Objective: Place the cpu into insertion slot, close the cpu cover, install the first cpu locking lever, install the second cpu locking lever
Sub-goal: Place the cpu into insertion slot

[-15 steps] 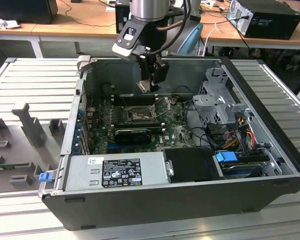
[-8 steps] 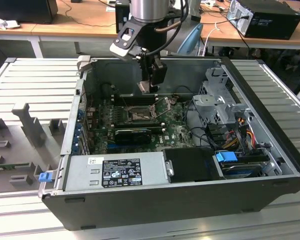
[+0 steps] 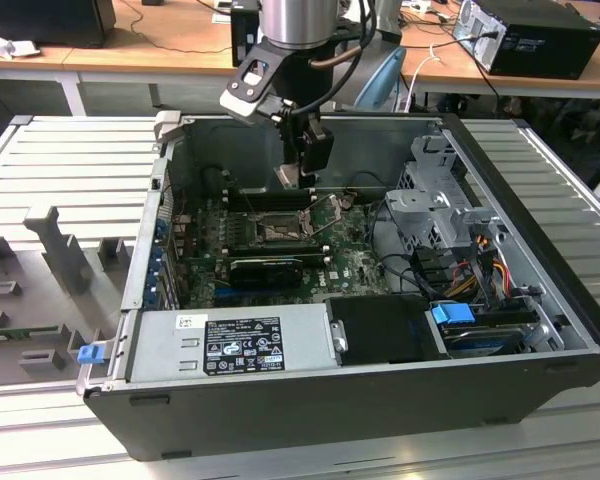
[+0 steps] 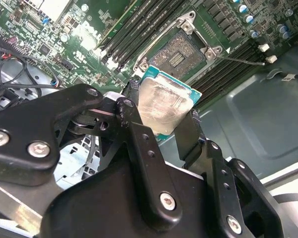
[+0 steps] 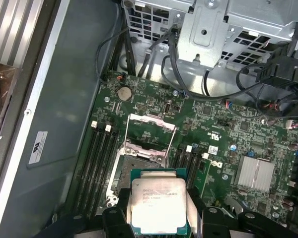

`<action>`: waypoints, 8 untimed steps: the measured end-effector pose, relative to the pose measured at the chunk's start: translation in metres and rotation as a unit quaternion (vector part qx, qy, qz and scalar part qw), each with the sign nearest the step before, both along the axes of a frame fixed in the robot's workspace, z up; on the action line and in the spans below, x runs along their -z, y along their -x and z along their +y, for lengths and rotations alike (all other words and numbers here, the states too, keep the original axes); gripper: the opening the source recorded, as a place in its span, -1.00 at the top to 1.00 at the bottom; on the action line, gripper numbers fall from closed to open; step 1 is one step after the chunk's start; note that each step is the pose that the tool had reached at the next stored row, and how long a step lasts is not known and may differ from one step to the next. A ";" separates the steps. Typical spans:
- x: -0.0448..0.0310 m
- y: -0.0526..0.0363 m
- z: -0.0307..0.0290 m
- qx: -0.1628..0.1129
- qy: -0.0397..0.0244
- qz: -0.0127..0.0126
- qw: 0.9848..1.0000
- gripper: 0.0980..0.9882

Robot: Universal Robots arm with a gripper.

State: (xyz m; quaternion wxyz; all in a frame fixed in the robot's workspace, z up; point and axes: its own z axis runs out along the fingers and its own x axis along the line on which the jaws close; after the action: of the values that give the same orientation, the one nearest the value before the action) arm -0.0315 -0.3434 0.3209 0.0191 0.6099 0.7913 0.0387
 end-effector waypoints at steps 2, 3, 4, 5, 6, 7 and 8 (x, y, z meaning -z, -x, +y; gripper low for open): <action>0.0004 0.0000 0.0000 0.000 0.000 0.000 1.000 0.03; 0.0007 0.0000 0.0000 0.000 0.000 0.000 1.000 0.03; 0.0009 0.0000 0.0000 0.000 0.000 0.000 1.000 0.03; 0.0012 0.0000 0.0000 0.000 0.000 0.000 1.000 0.03; 0.0013 0.0000 0.0000 0.000 0.000 0.000 1.000 0.03; 0.0014 0.0000 0.0000 0.000 0.000 0.000 1.000 0.03; 0.0017 0.0000 0.0000 0.000 0.000 0.000 1.000 0.03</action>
State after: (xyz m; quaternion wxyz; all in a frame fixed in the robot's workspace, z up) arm -0.0315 -0.3434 0.3193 0.0191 0.6099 0.7913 0.0387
